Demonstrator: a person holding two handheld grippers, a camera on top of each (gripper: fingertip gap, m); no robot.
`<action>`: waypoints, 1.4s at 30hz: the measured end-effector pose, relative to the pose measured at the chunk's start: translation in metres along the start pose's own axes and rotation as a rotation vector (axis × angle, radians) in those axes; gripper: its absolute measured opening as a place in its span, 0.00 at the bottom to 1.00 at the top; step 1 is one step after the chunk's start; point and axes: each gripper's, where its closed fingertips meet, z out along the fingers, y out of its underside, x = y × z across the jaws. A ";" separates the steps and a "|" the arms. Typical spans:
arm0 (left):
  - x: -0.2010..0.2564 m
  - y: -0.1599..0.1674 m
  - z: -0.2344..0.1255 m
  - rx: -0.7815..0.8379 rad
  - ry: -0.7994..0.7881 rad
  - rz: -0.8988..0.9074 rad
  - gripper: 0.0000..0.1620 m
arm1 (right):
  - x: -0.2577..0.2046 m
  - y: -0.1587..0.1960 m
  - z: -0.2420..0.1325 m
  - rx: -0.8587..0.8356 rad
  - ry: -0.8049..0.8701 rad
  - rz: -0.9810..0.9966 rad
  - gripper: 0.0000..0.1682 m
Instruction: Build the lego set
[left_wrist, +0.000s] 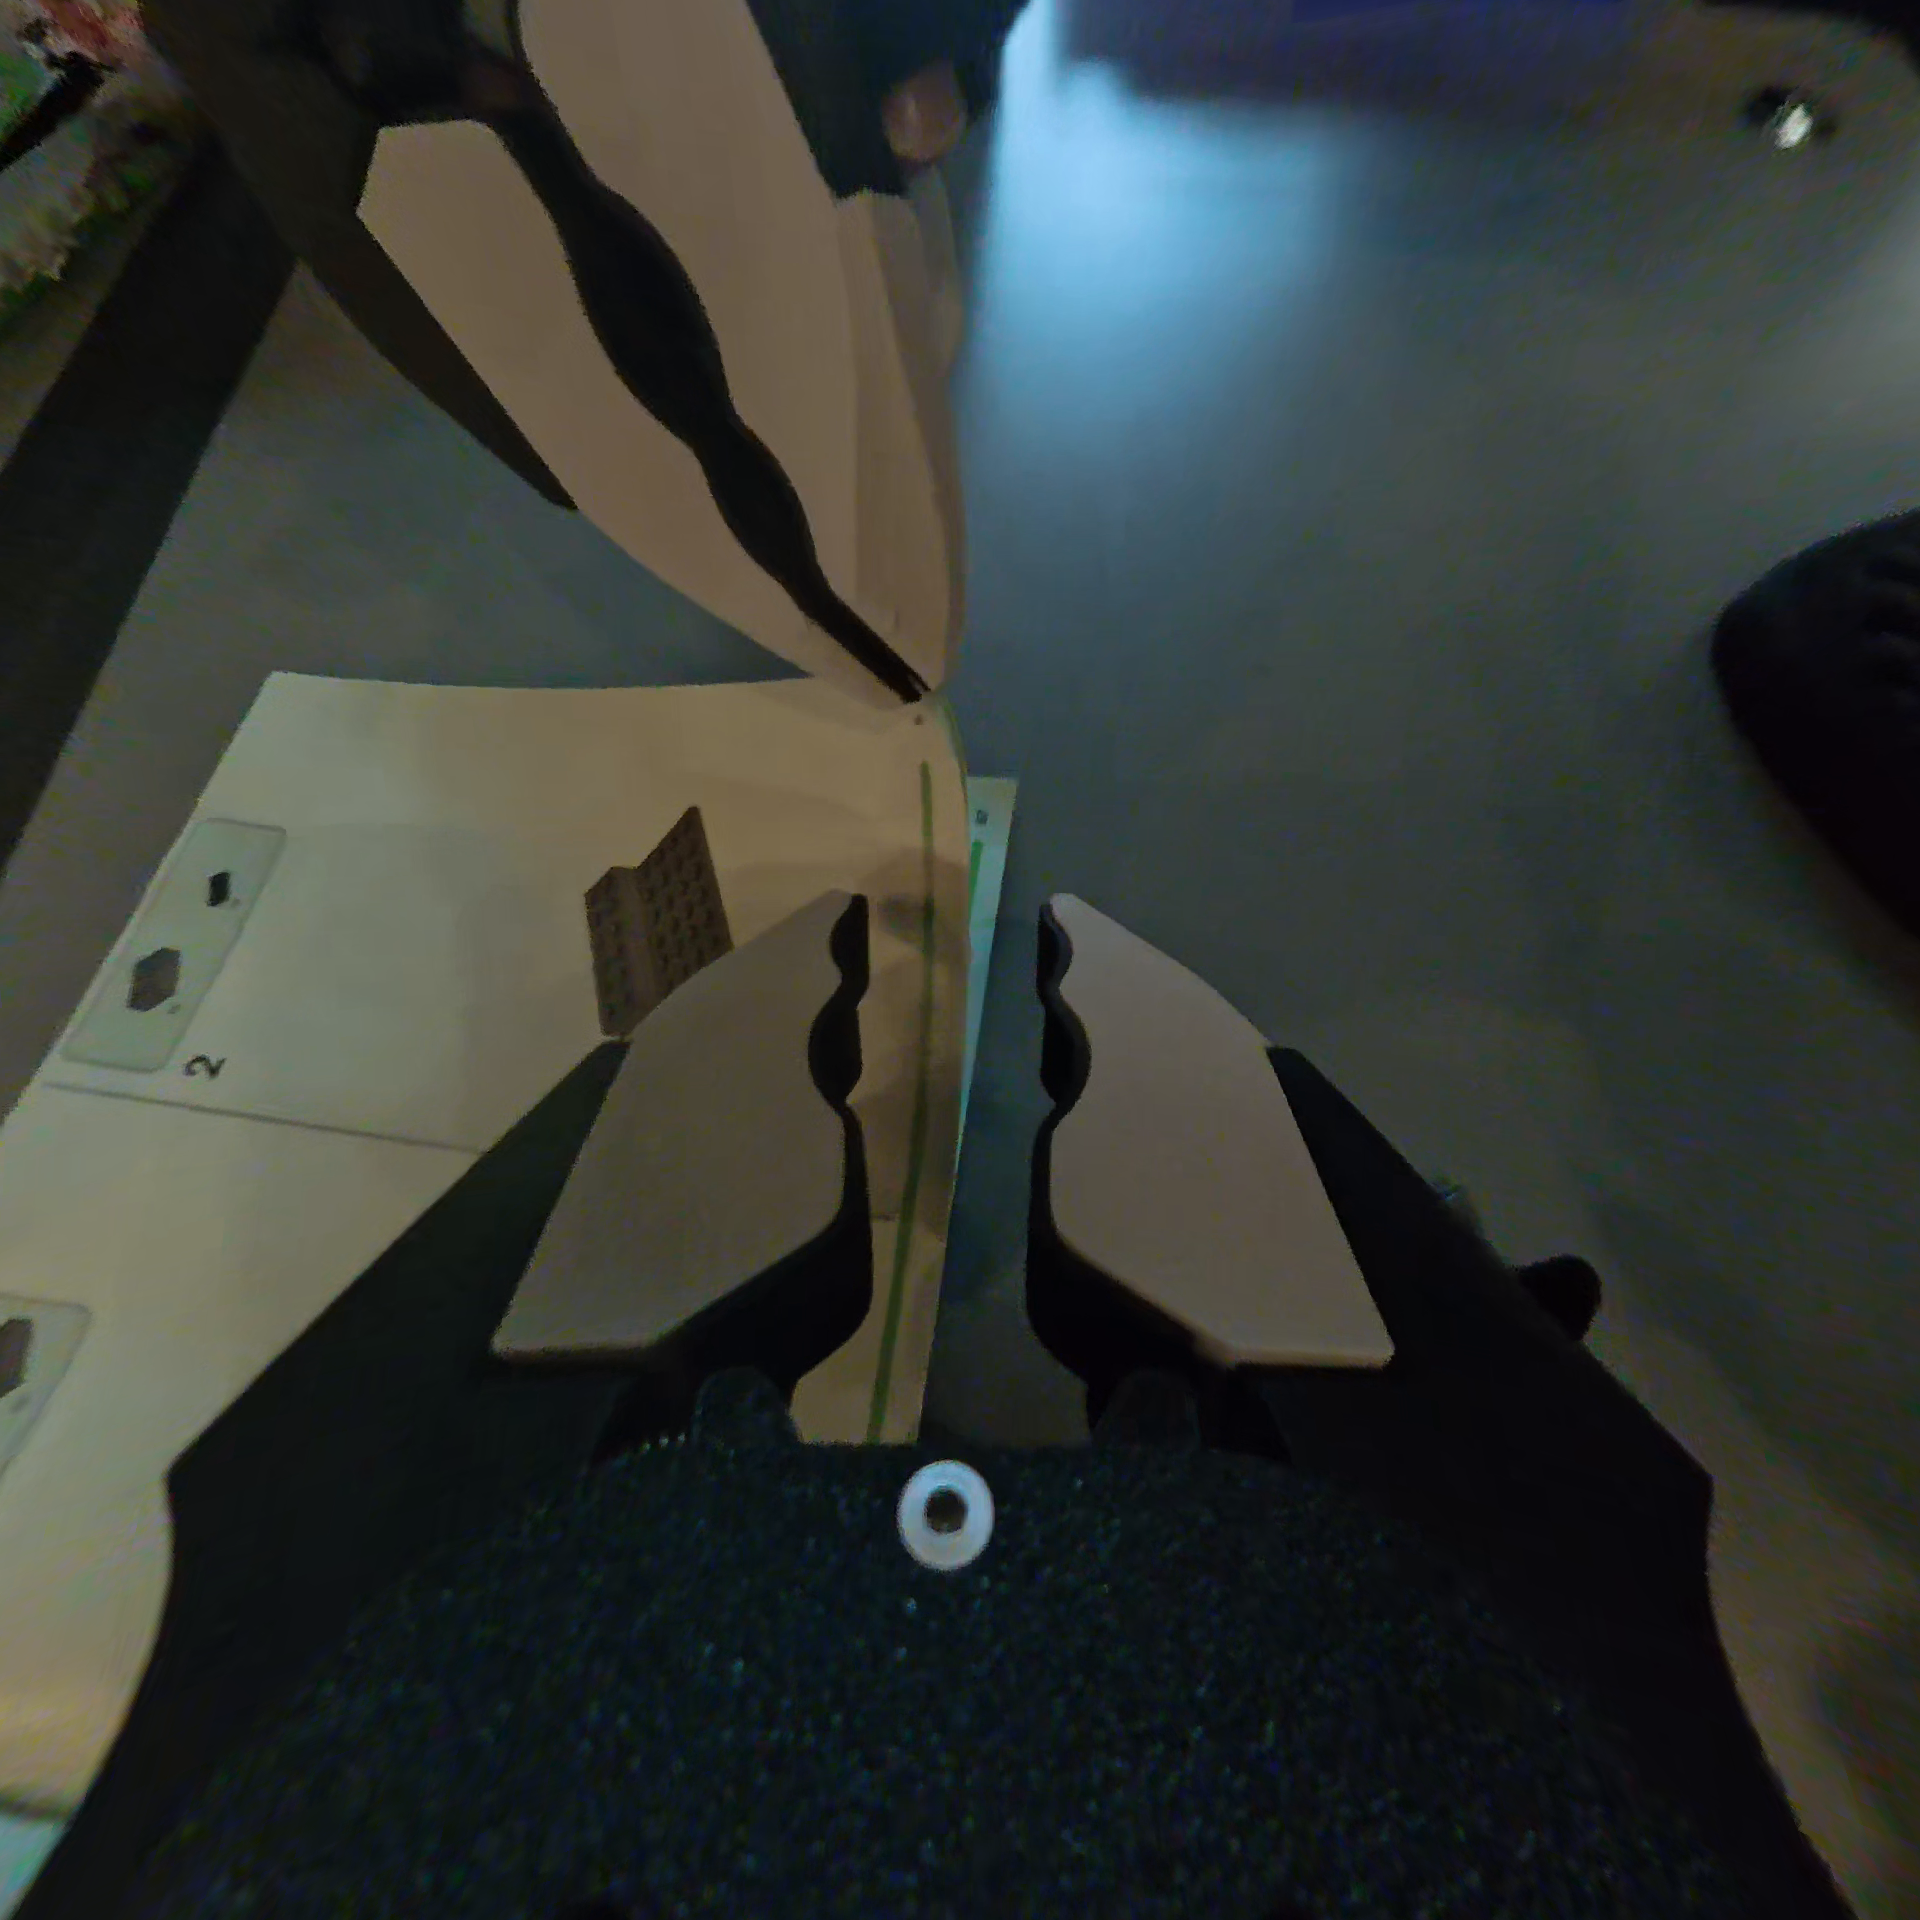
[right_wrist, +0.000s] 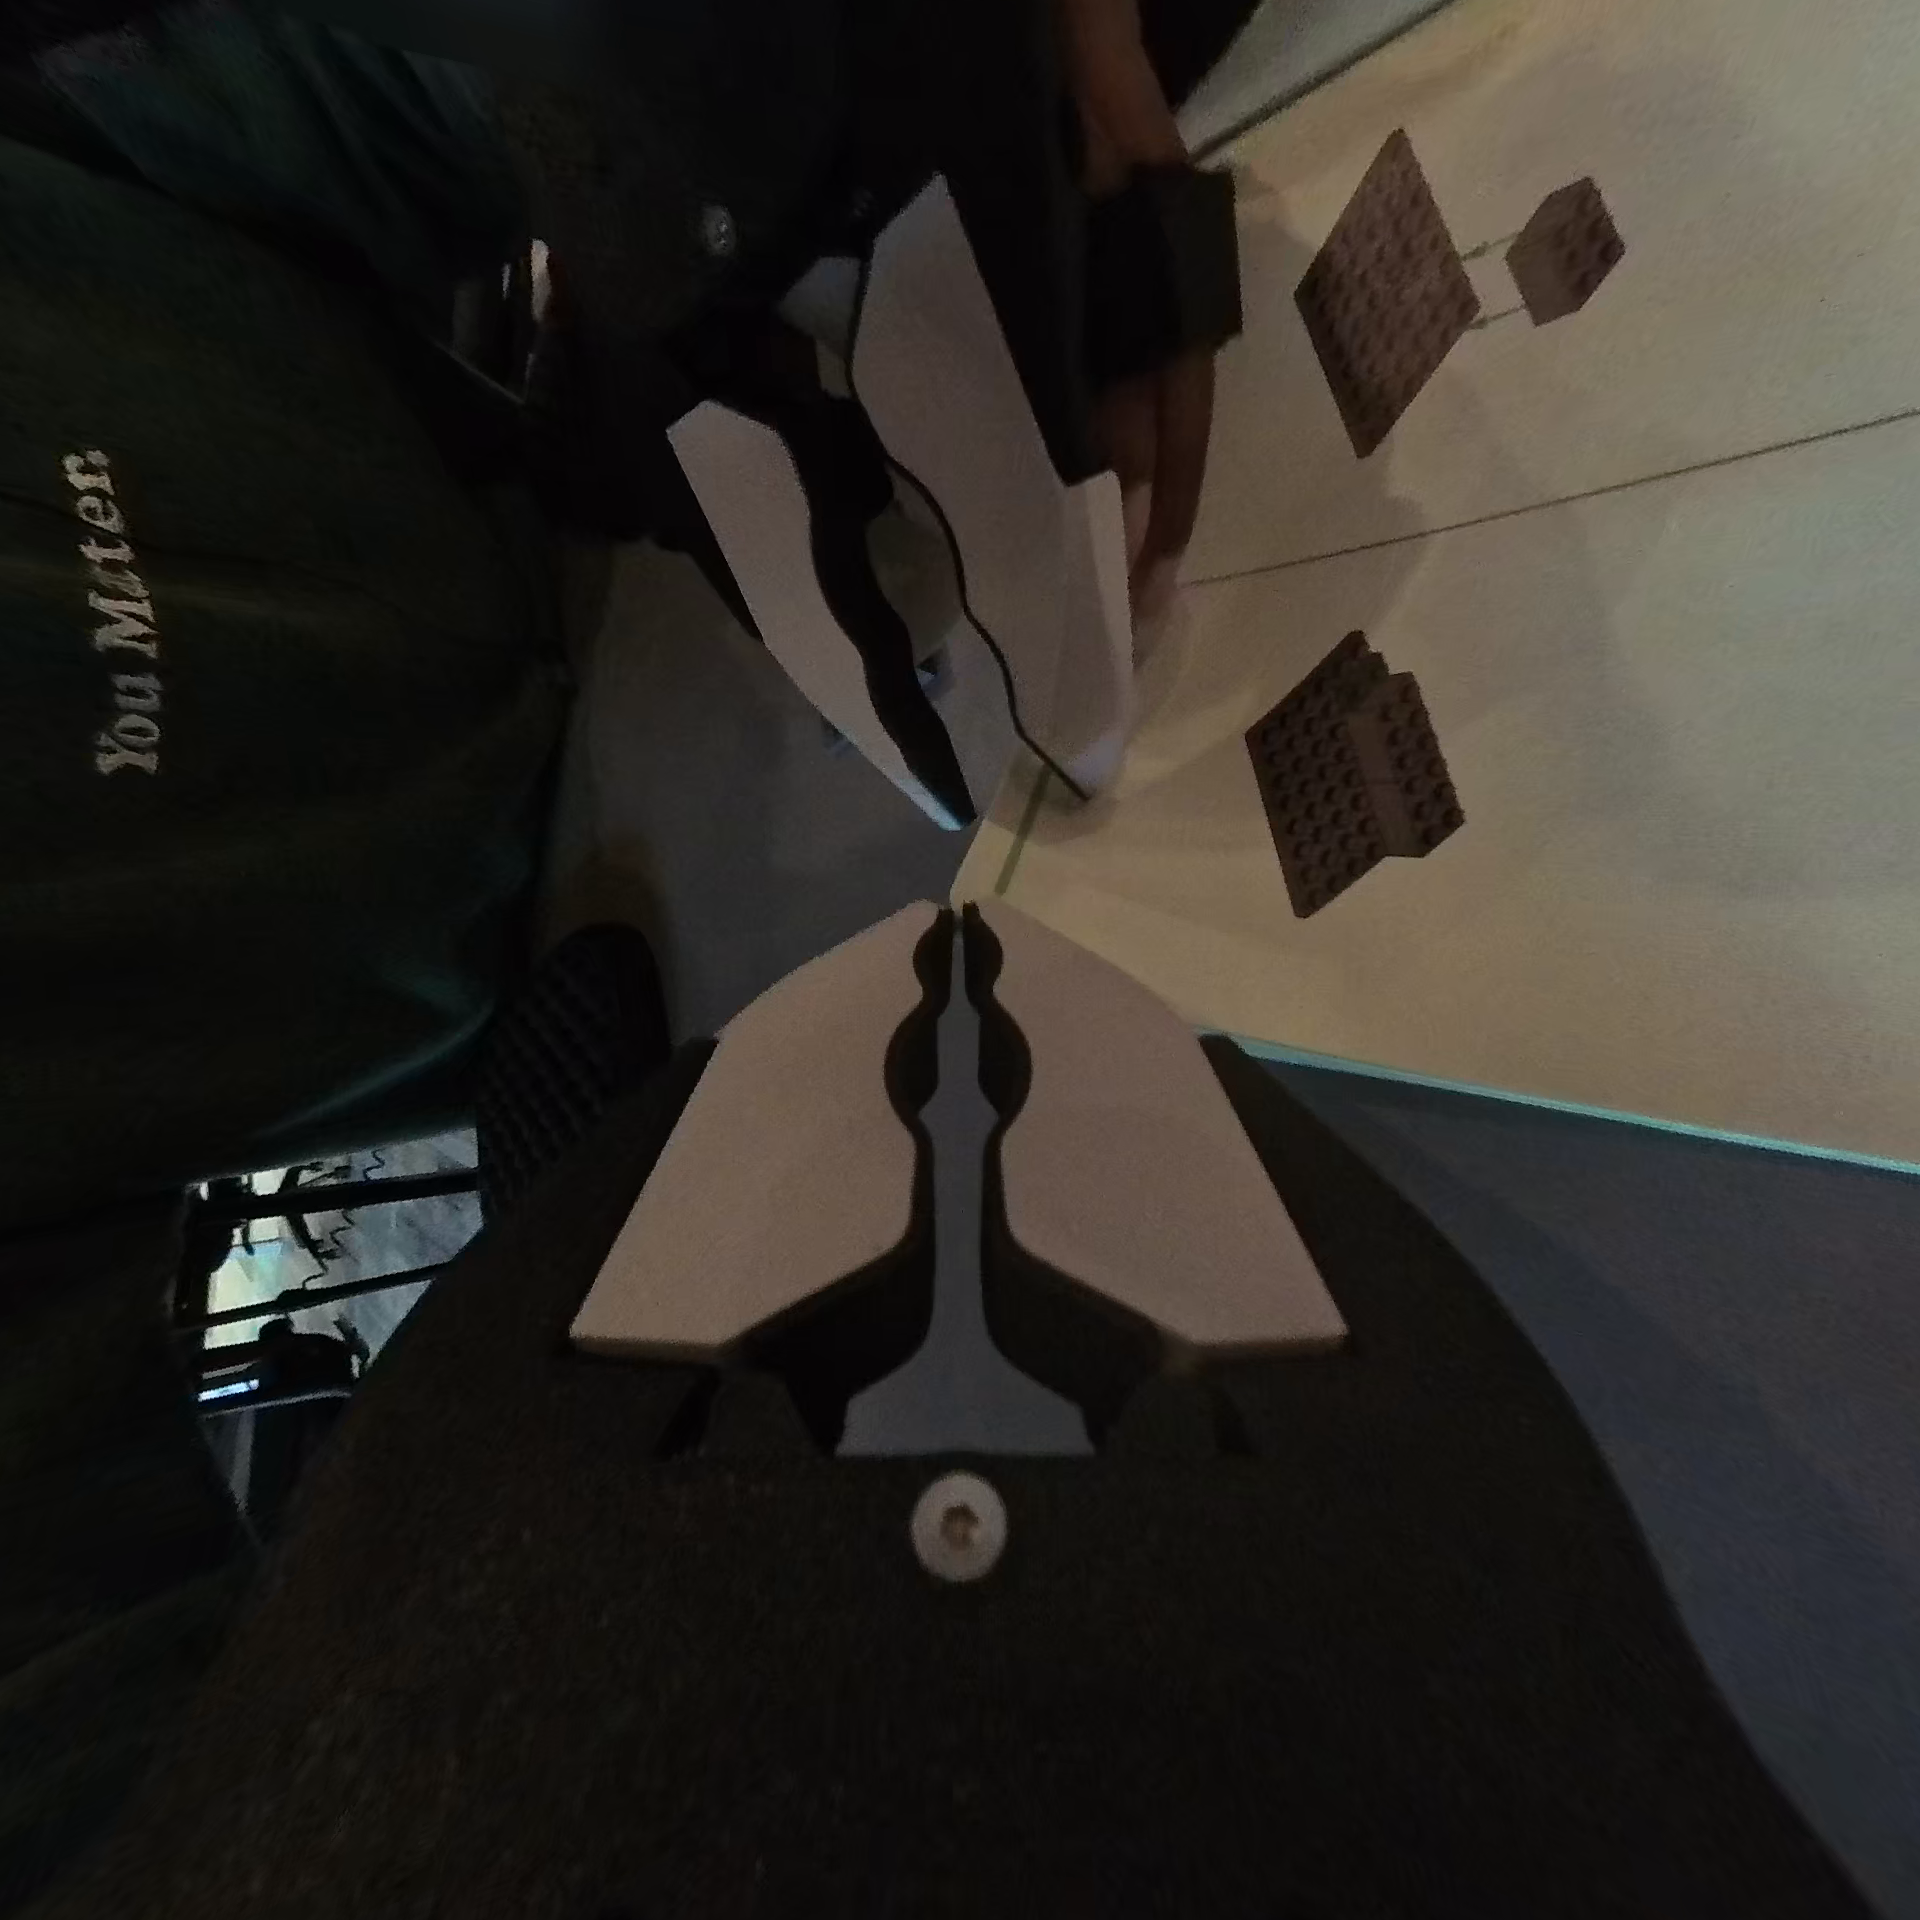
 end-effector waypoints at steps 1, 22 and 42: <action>0.000 -0.001 0.000 0.011 0.010 -0.012 0.18 | 0.000 0.000 0.000 0.003 -0.001 -0.001 0.01; 0.007 0.001 -0.004 0.020 0.224 -0.158 0.03 | -0.001 0.005 0.010 -0.032 0.054 -0.080 0.01; 0.018 0.012 -0.005 -0.069 0.434 -0.222 0.03 | -0.004 0.008 0.027 -0.067 0.074 -0.144 0.01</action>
